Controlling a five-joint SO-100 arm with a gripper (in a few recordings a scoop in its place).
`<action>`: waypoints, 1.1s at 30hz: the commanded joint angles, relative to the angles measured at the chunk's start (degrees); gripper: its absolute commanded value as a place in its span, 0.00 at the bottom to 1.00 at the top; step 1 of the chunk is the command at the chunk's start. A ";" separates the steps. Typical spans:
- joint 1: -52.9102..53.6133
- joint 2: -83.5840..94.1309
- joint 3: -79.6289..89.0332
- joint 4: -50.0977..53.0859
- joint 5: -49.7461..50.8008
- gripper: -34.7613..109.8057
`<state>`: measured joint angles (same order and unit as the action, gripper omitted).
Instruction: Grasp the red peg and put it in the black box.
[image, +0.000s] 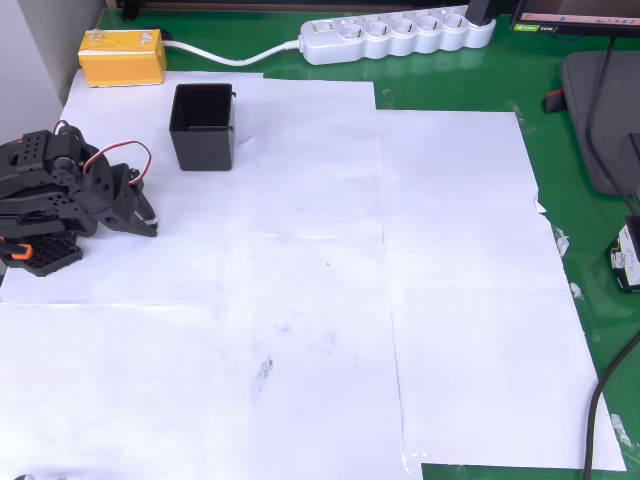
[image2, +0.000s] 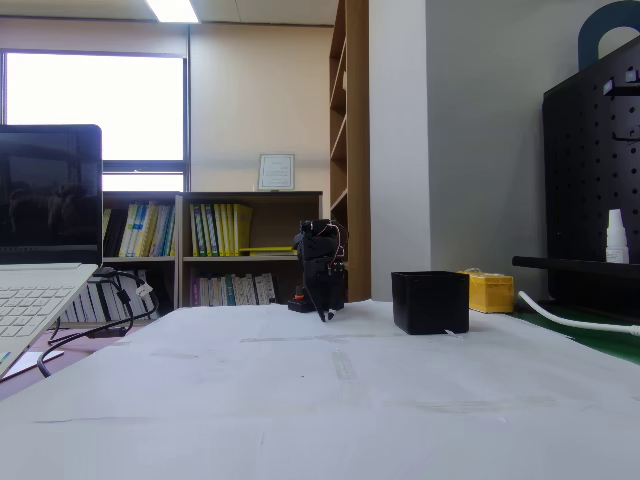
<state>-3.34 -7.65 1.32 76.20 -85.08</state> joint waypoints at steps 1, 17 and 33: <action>-0.97 -5.89 -4.83 4.75 -2.37 0.24; -1.58 -5.89 -4.83 5.10 -0.88 0.24; -1.58 -5.89 -4.83 5.19 -1.41 0.24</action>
